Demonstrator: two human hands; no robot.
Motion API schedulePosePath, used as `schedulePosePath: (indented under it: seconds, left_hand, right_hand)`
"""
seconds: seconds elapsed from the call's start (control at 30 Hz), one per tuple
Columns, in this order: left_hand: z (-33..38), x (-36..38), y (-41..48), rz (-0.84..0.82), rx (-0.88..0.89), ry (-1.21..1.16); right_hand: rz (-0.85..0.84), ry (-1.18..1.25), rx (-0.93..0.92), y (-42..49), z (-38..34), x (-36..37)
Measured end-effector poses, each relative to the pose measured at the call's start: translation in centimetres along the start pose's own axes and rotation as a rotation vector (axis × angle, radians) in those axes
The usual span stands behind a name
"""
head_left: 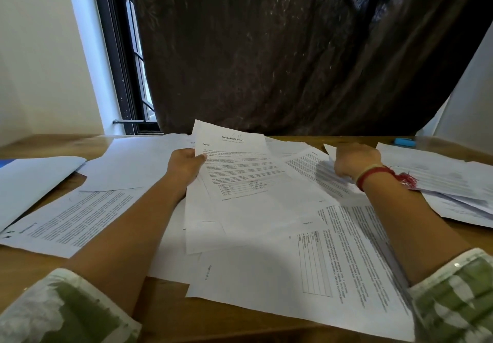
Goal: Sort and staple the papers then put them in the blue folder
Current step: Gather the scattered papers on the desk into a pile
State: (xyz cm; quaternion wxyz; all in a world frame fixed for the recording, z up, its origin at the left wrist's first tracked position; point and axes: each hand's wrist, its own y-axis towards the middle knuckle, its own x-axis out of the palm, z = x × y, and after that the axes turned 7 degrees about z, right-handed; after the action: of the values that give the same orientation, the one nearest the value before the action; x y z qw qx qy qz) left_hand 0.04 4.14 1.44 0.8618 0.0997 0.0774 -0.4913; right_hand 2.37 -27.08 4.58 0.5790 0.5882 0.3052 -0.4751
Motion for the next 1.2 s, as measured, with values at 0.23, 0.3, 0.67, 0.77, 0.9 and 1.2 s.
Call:
schedulePosePath:
  seconds: [0.23,0.3,0.67,0.77,0.9,1.2]
  left_hand:
    - [-0.2,0.1,0.2,-0.023,0.013,0.015]
    - [-0.3,0.2,0.2,-0.020,0.029,0.023]
    - [-0.8,0.5,0.3,0.039,0.122,0.014]
    - [-0.8,0.6,0.5,-0.006,0.039,-0.034]
    - [-0.9,0.6,0.8,0.015,0.007,-0.062]
    - [-1.3,0.4,1.6,0.120,-0.036,-0.222]
  right_hand:
    - [-0.221,0.529,-0.098,-0.7,-2.9,-2.9]
    - [-0.333,0.844,-0.119,-1.7,-4.3,-4.3]
    - [-0.668,1.785,-0.242,-5.5,-10.8,-3.3]
    - [-0.597,1.471,-0.347,-4.6,-10.2,-3.2]
    - [-0.034,0.348,-0.481,-3.0,-7.4,-2.9]
    - [-0.365,0.342,-0.275,-1.0,-4.2,-0.2]
